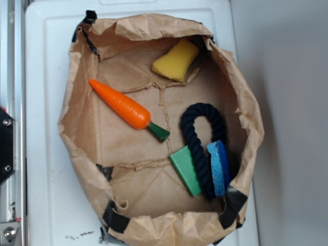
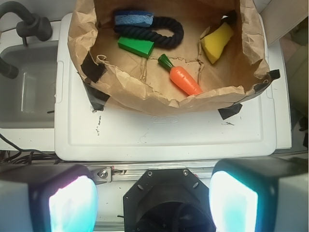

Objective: Grab the green sponge.

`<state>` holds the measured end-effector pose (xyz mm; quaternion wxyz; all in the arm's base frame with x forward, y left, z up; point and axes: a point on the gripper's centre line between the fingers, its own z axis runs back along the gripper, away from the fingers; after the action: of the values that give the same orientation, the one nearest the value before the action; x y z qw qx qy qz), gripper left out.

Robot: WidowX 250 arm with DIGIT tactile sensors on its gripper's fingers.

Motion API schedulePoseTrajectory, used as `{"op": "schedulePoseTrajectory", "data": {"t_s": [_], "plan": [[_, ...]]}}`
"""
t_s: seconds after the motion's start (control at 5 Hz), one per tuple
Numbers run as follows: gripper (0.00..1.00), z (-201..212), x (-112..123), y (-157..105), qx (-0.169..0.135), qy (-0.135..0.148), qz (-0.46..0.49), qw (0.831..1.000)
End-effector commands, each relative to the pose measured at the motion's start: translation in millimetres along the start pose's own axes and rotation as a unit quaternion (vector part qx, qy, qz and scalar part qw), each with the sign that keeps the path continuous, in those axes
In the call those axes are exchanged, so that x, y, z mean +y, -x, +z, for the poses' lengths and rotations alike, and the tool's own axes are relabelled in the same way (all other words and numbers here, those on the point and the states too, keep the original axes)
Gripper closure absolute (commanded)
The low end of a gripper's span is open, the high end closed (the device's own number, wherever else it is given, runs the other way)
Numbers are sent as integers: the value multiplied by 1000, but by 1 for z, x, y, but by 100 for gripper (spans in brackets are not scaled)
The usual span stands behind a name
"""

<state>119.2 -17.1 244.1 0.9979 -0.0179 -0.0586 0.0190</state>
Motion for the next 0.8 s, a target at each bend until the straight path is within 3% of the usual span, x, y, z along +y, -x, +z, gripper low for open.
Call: {"op": "schedulePoseTrajectory", "data": {"t_s": [0.0, 0.6], "plan": [[0, 0, 0, 0, 0, 0, 0, 1000], [0, -42, -5, -80, -21, -24, 53, 998]]}}
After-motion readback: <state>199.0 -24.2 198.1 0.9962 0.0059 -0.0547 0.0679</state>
